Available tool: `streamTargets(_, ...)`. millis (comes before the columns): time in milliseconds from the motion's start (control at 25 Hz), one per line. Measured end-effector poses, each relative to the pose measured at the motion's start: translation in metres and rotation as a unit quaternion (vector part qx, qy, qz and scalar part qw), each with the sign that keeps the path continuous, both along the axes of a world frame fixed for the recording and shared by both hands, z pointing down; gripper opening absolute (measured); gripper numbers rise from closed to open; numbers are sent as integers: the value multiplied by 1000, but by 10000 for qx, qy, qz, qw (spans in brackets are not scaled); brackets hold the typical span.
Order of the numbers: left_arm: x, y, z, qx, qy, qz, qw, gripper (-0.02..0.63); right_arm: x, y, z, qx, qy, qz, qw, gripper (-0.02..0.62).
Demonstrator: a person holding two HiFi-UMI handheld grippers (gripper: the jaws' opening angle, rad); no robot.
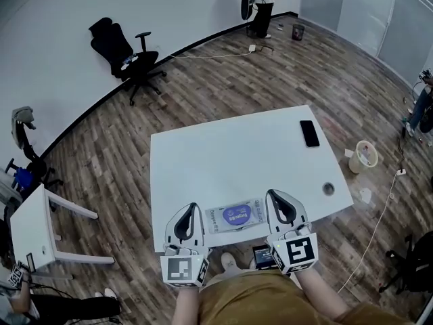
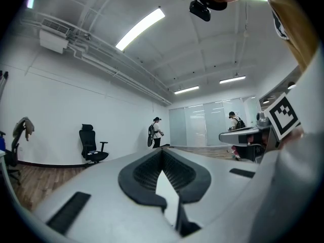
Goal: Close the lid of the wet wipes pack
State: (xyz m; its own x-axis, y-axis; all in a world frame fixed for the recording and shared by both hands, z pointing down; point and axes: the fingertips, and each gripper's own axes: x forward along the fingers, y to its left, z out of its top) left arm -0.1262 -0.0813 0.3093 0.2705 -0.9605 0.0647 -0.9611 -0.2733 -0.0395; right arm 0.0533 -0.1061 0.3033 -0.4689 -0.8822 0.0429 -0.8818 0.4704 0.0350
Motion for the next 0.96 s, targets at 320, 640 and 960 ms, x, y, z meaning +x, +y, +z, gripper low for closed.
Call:
streamTargets(320,-7,-3,3,-18,-77,-96,9999,5,-2,-2,-5,-45,-71,-9,10000,8)
streamTargets(640,-6,-1,7,-59,-111,-106,9999,5,-1,3,-3,-67,-57,-38,10000,8)
streamTargets(960,-10,-4,4,-32,-81,-132,9999,5,-4,5,2,-149,-32,-70,9999,8)
